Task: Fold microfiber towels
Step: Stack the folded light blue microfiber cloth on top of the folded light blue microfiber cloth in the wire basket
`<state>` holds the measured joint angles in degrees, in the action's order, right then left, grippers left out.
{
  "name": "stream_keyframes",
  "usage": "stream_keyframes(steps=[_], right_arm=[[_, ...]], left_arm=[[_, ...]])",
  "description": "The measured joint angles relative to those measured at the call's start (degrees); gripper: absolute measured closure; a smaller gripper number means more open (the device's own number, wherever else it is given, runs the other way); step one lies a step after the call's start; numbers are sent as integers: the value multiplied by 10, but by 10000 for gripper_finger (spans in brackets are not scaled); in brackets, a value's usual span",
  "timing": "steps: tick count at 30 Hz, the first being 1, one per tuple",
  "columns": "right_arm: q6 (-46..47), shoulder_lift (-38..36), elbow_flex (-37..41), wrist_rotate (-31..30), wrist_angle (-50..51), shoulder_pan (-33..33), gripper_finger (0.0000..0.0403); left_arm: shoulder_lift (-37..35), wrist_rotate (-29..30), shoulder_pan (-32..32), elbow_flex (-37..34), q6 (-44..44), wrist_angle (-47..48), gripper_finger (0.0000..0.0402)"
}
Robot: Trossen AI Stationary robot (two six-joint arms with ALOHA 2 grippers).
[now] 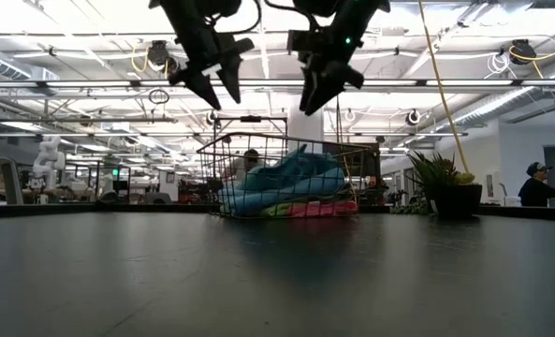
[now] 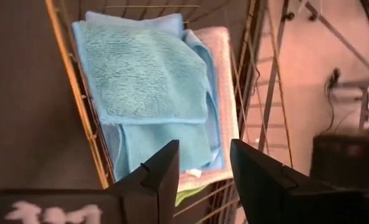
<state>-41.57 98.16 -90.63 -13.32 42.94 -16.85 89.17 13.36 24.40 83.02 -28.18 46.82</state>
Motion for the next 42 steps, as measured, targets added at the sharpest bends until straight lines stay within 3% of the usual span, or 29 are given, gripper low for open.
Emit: stream_keyframes(steps=[10,16,19,21,31,42], right_arm=[[128,-72,0,-26,6,-4,269],[154,-110,0,-104,6,-12,291],[179,-123,0,-108,6,-25,314],[197,-128,0,-107,6,-31,329],[211,-132,0,-106,4,-38,368],[197,-132,0,-105,2,-38,369]], left_arm=[[87,-90,0,0,53,-115,177],[153,-163,-30,0,94,-173,289],[171,-192,-41,0,125,-198,365],[182,-194,-44,0,136,-210,390],[251,-194,-47,0,131,-191,395],[182,-152,-43,0,145,-226,391]])
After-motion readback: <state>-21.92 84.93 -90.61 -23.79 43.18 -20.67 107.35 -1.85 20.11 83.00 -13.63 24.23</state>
